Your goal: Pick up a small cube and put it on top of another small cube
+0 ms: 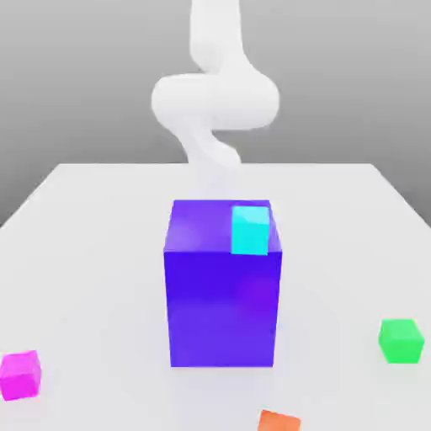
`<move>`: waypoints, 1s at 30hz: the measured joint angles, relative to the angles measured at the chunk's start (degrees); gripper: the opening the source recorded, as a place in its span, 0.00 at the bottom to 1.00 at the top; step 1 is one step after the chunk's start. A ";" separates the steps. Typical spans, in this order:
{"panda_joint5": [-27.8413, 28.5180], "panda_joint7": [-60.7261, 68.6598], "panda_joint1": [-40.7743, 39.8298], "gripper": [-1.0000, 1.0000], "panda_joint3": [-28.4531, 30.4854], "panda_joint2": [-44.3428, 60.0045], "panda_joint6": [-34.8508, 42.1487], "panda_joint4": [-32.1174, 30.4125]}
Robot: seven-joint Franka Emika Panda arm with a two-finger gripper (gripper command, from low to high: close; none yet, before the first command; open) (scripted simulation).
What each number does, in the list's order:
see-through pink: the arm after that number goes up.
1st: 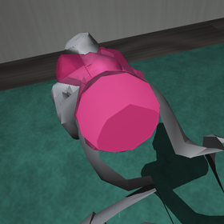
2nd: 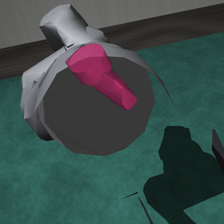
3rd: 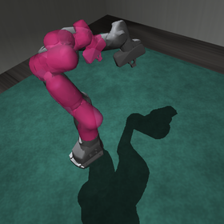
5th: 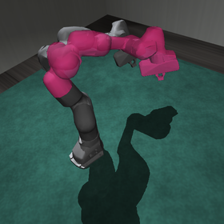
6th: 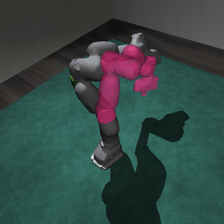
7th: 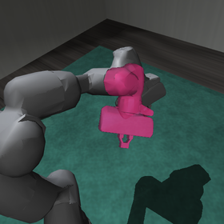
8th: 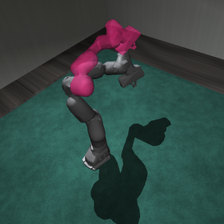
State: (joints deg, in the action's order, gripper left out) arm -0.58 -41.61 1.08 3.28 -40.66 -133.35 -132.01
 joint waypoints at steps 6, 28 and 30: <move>-2.53 11.18 2.26 0.50 8.28 12.53 -3.91 -0.58; -18.36 55.90 -7.48 0.50 21.65 57.98 -17.64 -2.62; -19.24 58.52 -9.55 0.50 20.74 61.88 -19.74 -2.38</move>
State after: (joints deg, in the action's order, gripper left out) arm -19.82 16.92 -8.47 24.02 21.22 -153.09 -134.39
